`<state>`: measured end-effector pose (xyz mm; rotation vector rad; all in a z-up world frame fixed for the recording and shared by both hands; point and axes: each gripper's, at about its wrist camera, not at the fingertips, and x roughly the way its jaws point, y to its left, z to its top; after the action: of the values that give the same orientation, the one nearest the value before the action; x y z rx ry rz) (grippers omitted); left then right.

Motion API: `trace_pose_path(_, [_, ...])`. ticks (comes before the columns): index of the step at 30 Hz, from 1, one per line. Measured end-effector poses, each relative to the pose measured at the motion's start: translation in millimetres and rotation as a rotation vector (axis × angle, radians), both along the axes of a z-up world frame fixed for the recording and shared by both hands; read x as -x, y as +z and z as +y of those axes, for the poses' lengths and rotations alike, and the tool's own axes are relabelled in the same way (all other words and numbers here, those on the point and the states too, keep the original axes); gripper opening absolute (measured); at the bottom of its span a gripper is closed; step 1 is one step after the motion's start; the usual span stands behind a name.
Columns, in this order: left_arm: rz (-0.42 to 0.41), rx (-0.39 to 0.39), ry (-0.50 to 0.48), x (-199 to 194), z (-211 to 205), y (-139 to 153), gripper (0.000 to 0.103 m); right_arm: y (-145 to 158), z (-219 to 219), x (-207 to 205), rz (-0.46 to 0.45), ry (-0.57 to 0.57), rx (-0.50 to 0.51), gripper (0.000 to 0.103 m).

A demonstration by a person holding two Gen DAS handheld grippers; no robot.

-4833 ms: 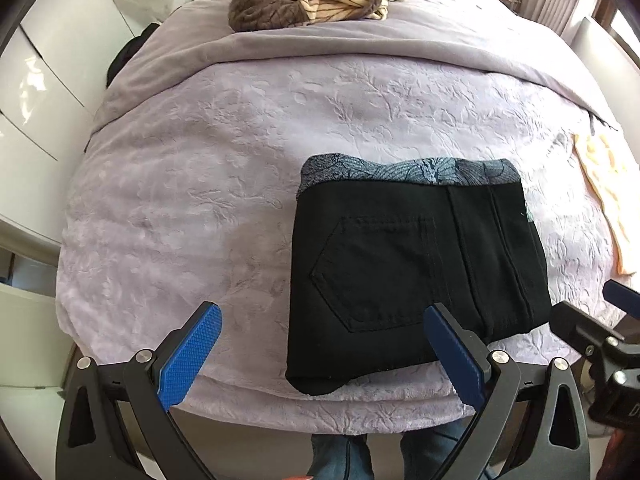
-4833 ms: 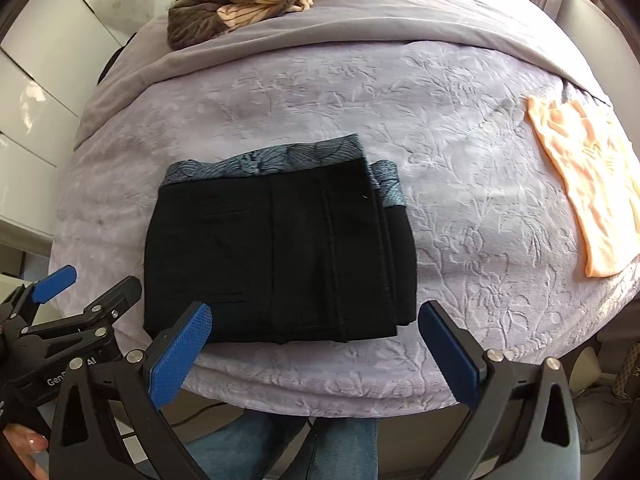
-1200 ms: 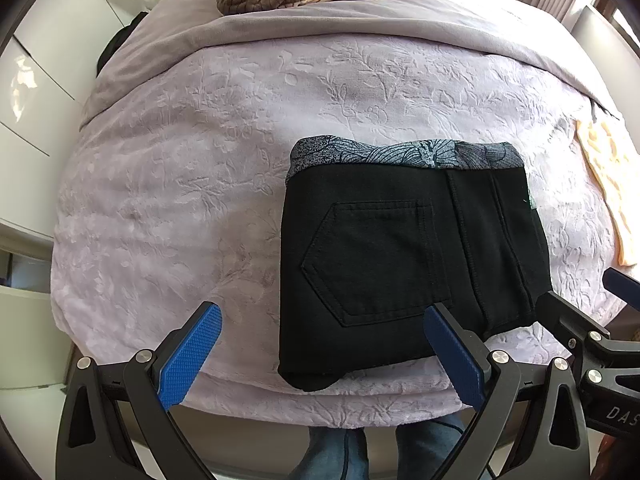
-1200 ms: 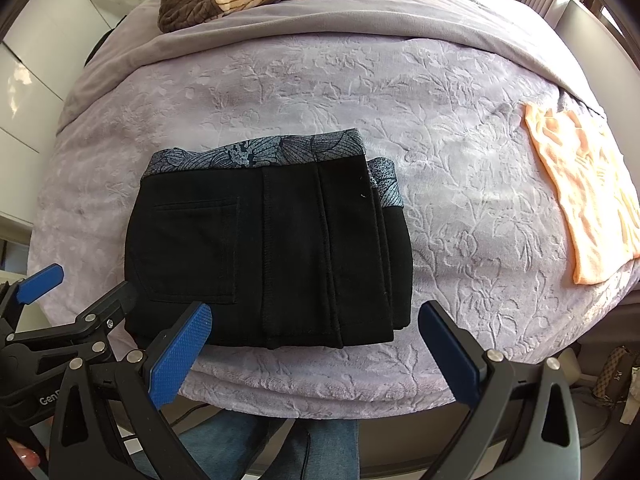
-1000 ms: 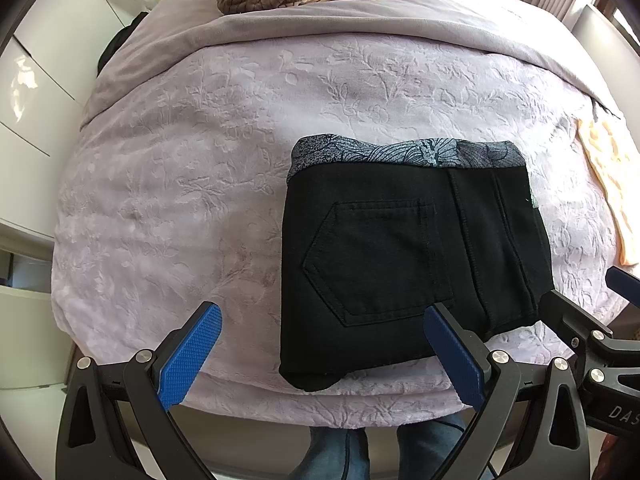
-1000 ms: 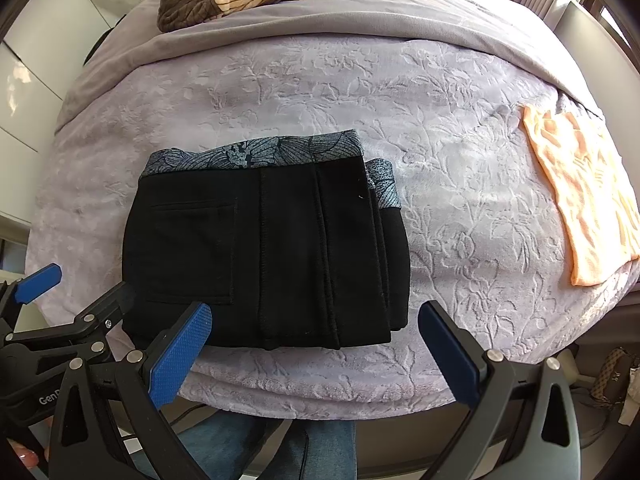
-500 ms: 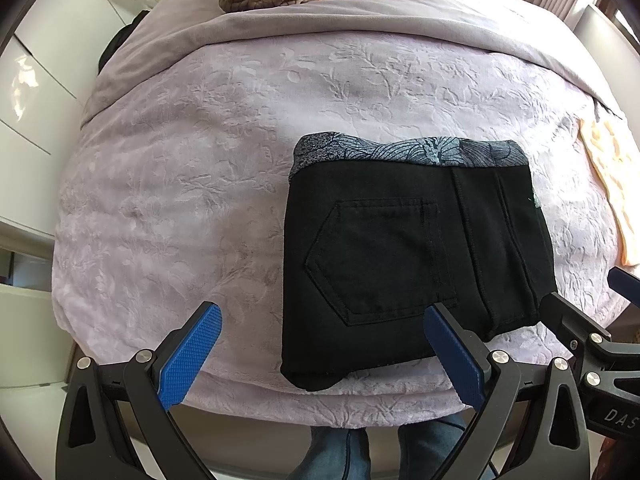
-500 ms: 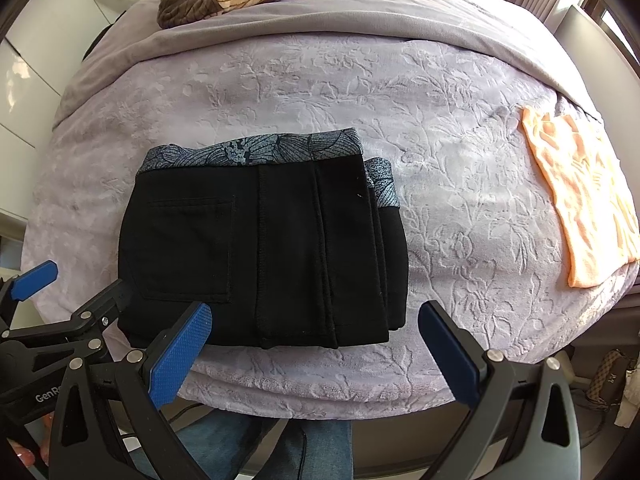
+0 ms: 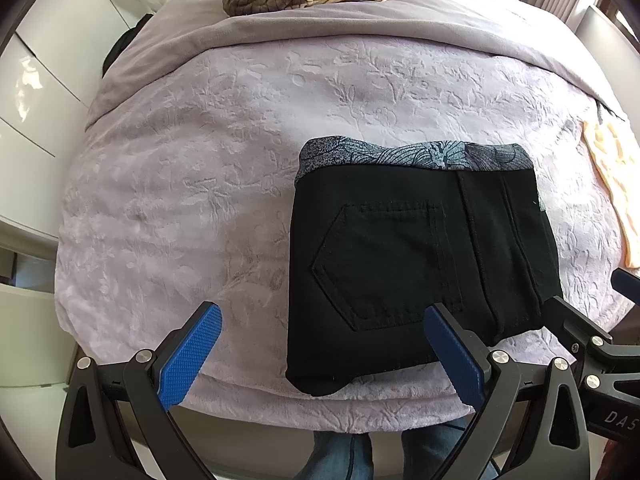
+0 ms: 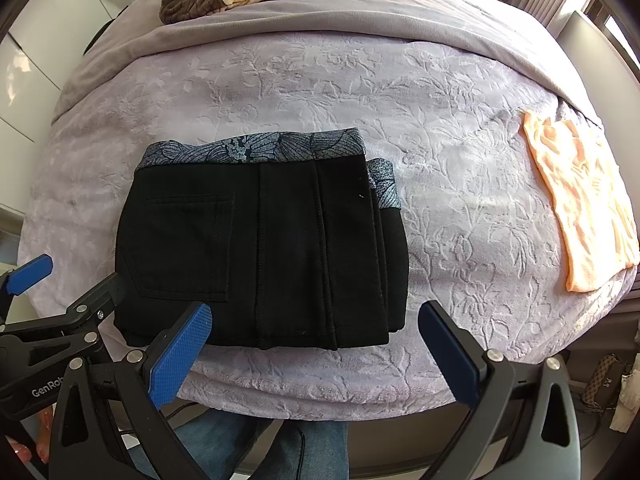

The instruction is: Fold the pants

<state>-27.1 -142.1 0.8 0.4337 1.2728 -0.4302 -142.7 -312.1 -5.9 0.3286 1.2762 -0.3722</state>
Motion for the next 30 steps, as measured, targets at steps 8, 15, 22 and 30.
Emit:
trace_pose_path(8, [-0.003,0.008,0.005,0.2,-0.1,0.4,0.101,-0.5,1.9,-0.6,0.002,0.006,0.000,0.103])
trace_pose_path(15, [-0.006,0.009,0.007,-0.1,1.9,0.2,0.101,-1.2,3.0,-1.0,0.004,0.007,0.001,0.103])
trace_pose_path(22, [-0.008,0.008,0.019,-1.5,2.3,-1.5,0.101,-3.1,3.5,-1.0,0.005,0.008,-0.001,0.103])
trace_pose_path(30, [0.009,0.020,0.034,-1.2,1.9,-3.7,0.101,-5.9,3.1,-1.1,0.009,0.012,-0.007,0.103])
